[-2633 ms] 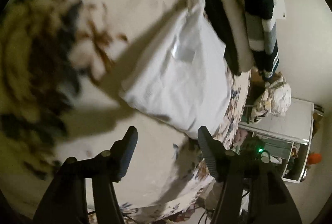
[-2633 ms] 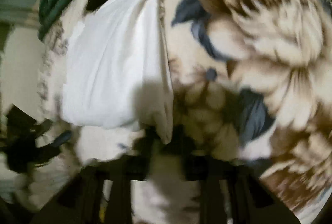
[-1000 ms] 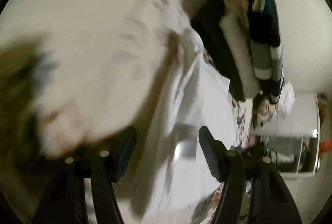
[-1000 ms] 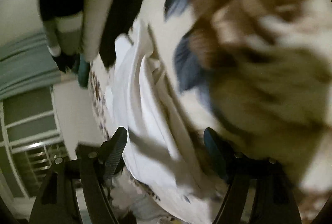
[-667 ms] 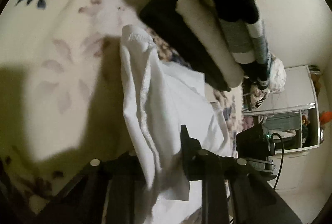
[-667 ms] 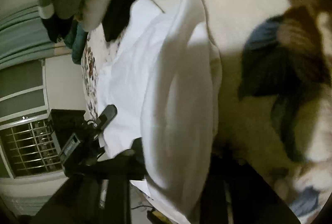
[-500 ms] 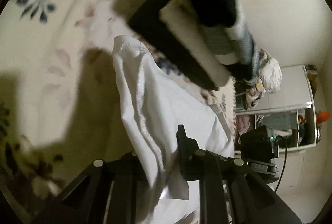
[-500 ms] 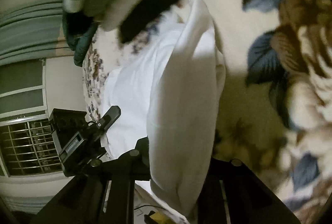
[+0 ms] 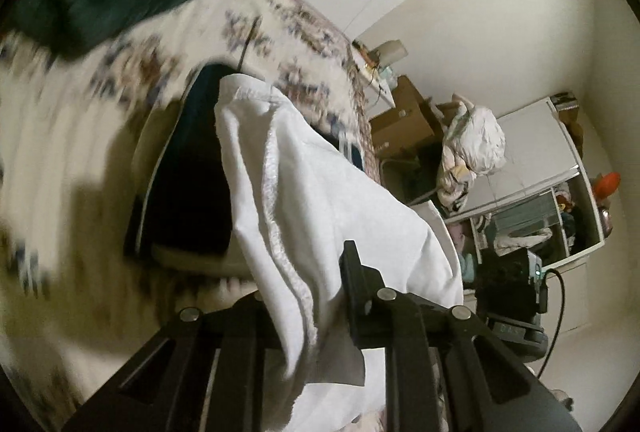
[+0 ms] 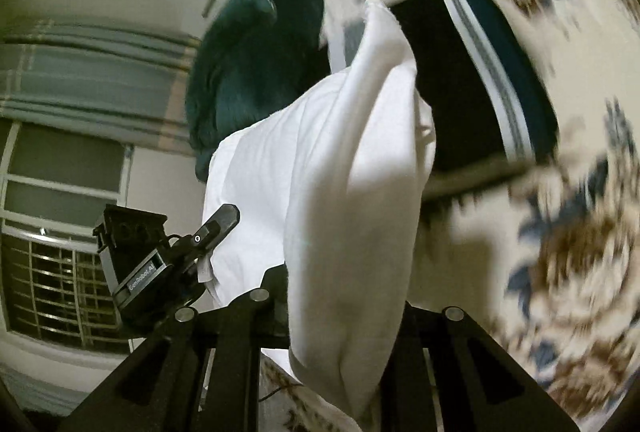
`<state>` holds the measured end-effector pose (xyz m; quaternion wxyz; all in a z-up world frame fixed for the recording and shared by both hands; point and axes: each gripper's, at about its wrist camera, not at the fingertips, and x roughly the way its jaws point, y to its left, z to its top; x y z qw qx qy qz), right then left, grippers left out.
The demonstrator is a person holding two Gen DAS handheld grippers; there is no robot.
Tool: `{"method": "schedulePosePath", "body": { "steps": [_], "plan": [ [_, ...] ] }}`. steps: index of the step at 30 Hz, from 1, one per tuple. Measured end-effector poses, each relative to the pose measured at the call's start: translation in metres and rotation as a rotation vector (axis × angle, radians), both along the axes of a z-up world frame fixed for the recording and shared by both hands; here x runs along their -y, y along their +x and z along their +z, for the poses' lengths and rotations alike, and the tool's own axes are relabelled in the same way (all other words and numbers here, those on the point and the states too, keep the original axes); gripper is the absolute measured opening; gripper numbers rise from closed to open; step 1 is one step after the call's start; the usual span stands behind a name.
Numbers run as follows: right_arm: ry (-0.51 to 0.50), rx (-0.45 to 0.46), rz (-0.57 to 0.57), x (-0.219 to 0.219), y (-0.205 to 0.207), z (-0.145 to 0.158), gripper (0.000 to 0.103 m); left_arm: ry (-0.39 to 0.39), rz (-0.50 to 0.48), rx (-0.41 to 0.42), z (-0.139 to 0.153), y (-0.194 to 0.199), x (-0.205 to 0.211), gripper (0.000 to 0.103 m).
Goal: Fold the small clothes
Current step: 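Lower the folded shirt onto the dark clothes stack with both tools, then open both tools and pull them back from the stack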
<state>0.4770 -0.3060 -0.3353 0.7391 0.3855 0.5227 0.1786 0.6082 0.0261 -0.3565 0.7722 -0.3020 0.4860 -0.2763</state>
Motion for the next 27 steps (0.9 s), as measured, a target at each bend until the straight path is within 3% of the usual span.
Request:
{"method": "schedulePosePath", "body": {
  "steps": [4, 7, 11, 13, 15, 20, 23, 24, 25, 27],
  "plan": [
    [-0.023, 0.013, -0.032, 0.003, 0.076, -0.003, 0.017, 0.054, -0.001, 0.008, -0.019, 0.068, 0.020, 0.015],
    [-0.045, -0.008, -0.043, 0.011, 0.125, -0.031, 0.017, 0.120, -0.023, -0.022, -0.056, 0.101, 0.032, 0.017],
    [-0.104, -0.057, -0.027, 0.017, 0.156, -0.081, 0.018, 0.180, -0.035, -0.058, -0.089, 0.117, 0.034, 0.020],
    [-0.124, -0.064, -0.009, 0.017, 0.162, -0.088, 0.024, 0.200, -0.029, -0.048, -0.086, 0.112, 0.033, 0.020],
    [-0.177, -0.076, 0.001, 0.017, 0.164, -0.087, 0.043, 0.239, -0.021, -0.033, -0.075, 0.102, 0.032, 0.021],
    [-0.517, -0.065, -0.003, 0.006, 0.146, -0.062, 0.073, 0.423, 0.068, 0.031, -0.044, 0.074, 0.026, 0.038],
    [-0.711, -0.066, -0.046, -0.002, 0.126, -0.045, 0.090, 0.528, 0.109, 0.093, -0.026, 0.055, 0.027, 0.070],
    [-0.755, -0.064, -0.062, -0.006, 0.119, -0.039, 0.101, 0.567, 0.126, 0.116, -0.020, 0.047, 0.029, 0.088],
    [-0.811, -0.060, -0.082, -0.009, 0.111, -0.032, 0.103, 0.599, 0.141, 0.134, -0.014, 0.041, 0.030, 0.100],
    [-0.859, -0.046, -0.089, -0.019, 0.098, -0.019, 0.103, 0.633, 0.143, 0.167, -0.001, 0.027, 0.034, 0.103]
  ]
}}
